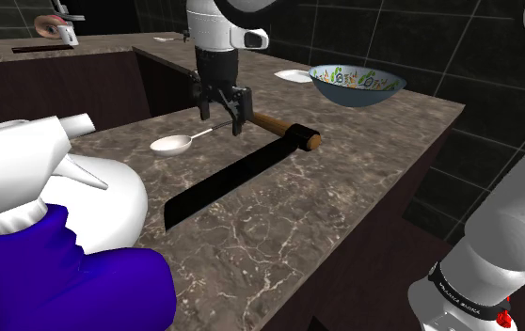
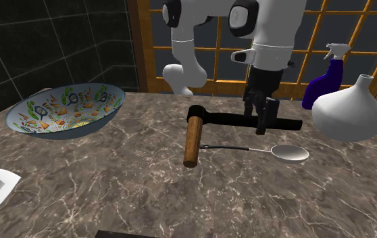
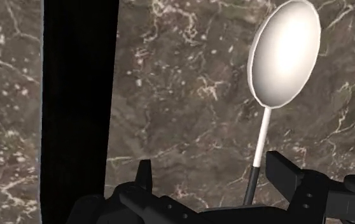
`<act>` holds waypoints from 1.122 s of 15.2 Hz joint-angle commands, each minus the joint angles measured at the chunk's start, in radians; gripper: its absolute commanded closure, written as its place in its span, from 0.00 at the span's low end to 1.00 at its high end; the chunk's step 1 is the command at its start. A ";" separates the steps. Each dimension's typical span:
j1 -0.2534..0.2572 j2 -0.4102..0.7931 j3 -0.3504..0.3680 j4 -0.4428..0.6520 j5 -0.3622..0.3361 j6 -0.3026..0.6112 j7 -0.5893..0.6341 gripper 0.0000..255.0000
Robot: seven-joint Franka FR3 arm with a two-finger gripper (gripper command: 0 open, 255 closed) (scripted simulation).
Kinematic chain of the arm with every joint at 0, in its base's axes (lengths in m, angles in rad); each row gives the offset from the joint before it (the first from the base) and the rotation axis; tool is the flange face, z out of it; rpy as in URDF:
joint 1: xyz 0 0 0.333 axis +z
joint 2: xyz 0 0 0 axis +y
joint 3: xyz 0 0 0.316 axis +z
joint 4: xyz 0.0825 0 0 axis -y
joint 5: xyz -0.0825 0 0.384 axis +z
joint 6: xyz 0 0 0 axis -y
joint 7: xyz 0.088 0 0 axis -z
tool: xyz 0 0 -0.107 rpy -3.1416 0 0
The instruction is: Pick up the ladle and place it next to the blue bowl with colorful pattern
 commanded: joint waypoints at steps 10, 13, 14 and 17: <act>0.099 0.237 -0.043 0.157 -0.214 -0.005 0.270 0.00; 0.097 0.240 -0.045 0.140 -0.217 0.015 0.273 0.00; 0.097 0.240 -0.045 0.140 -0.217 0.015 0.273 0.00; 0.097 0.240 -0.045 0.140 -0.217 0.015 0.273 0.00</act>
